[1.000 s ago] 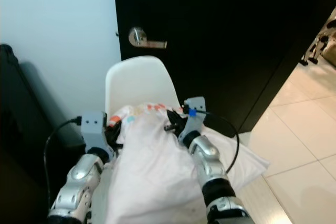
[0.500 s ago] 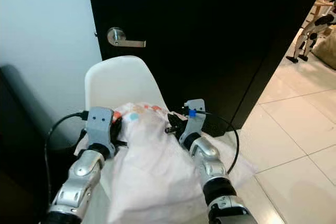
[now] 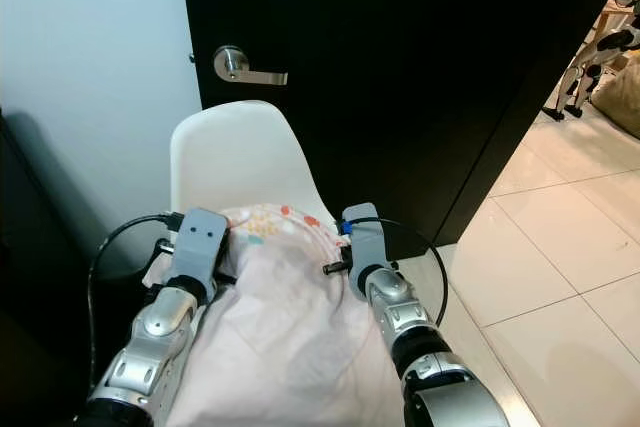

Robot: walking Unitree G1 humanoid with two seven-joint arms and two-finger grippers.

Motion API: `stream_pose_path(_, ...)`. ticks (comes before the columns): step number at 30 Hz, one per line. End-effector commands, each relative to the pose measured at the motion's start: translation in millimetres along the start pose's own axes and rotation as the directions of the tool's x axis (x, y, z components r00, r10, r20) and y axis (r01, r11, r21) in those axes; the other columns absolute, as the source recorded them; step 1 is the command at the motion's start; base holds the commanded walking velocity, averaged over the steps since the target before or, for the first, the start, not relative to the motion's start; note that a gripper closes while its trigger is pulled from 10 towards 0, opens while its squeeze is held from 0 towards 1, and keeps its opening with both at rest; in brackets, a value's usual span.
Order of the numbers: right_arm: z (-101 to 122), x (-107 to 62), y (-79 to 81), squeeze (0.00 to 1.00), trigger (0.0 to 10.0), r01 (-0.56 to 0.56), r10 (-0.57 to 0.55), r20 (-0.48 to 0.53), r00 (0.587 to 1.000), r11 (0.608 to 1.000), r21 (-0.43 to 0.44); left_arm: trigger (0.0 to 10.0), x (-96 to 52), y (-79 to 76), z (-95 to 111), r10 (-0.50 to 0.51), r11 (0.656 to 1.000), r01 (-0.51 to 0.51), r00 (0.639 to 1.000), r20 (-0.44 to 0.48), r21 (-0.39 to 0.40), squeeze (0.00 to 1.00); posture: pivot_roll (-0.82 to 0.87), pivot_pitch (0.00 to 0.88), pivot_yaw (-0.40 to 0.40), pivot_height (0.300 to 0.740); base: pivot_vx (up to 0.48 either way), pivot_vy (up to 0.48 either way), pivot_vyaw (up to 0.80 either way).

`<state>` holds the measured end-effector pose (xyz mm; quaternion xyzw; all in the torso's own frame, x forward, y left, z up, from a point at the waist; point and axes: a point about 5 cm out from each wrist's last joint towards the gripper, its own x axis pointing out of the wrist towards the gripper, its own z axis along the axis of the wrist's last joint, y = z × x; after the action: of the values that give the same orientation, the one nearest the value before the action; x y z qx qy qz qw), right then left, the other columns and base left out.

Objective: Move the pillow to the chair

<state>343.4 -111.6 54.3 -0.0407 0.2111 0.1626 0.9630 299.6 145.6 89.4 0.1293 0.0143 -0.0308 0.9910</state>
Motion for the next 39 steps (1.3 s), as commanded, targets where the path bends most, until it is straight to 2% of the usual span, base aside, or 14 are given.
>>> stream_pose_path(1, -7, -0.5, -3.3, 0.0, 10.0, 0.019, -0.019, -0.04, 0.999, 1.0, -0.006, 10.0, 0.3, -1.0, -3, 0.024, 1.0, -0.024, 1.0, -0.008, -0.013, 0.0, 0.15, 0.0, -0.122, 0.74, 0.0, 0.0, 0.0)
stream_pose_path(7, -7, 0.0, -3.7, 0.0, 10.0, 0.027, -0.027, -0.044, 0.999, 1.0, 0.002, 10.0, -0.4, -0.8, -13, 0.038, 0.999, -0.04, 0.998, -0.054, -0.033, 0.0, 0.14, 0.0, -0.118, 0.725, 0.0, 0.0, 0.0)
stream_pose_path(9, -3, 0.8, -0.2, 0.0, 10.0, 0.002, -0.002, -0.011, 1.0, 0.999, 0.037, 10.0, -1.7, 0.6, -19, 0.051, 0.998, -0.054, 0.996, -0.076, -0.03, 0.0, 0.14, 0.001, -0.115, 0.71, 0.0, 0.0, 0.0)
stream_pose_path(18, 9, 3.0, 13.0, 0.0, 10.0, -0.092, 0.083, 0.086, 0.993, 0.989, 0.114, 10.0, 0.3, 2.1, -18, 0.073, 0.996, -0.077, 0.995, -0.065, -0.048, 0.0, 0.14, 0.005, -0.116, 0.67, 0.0, 0.0, 0.0)
stream_pose_path(26, 11, 3.1, 15.4, 0.0, 10.0, -0.113, 0.103, 0.1, 0.99, 0.988, 0.108, 10.0, 1.8, 1.2, -17, 0.075, 0.996, -0.078, 0.995, -0.059, -0.045, 0.0, 0.14, 0.008, -0.12, 0.64, 0.0, 0.0, 0.0)
stream_pose_path(30, 4, 2.6, 12.6, 0.0, 10.0, -0.084, 0.082, 0.052, 0.995, 0.995, 0.048, 10.0, 2.9, -2.0, -17, 0.068, 0.996, -0.071, 0.996, -0.059, -0.046, 0.0, 0.14, 0.009, -0.121, 0.62, 0.0, 0.0, 0.0)
stream_pose_path(39, 4, 2.3, 9.9, 0.0, 10.0, -0.075, 0.071, 0.058, 0.996, 0.995, 0.062, 10.0, 5.3, -6.4, -16, 0.059, 0.997, -0.062, 0.997, -0.056, -0.053, 0.0, 0.14, 0.008, -0.119, 0.58, 0.0, 0.0, 0.0)
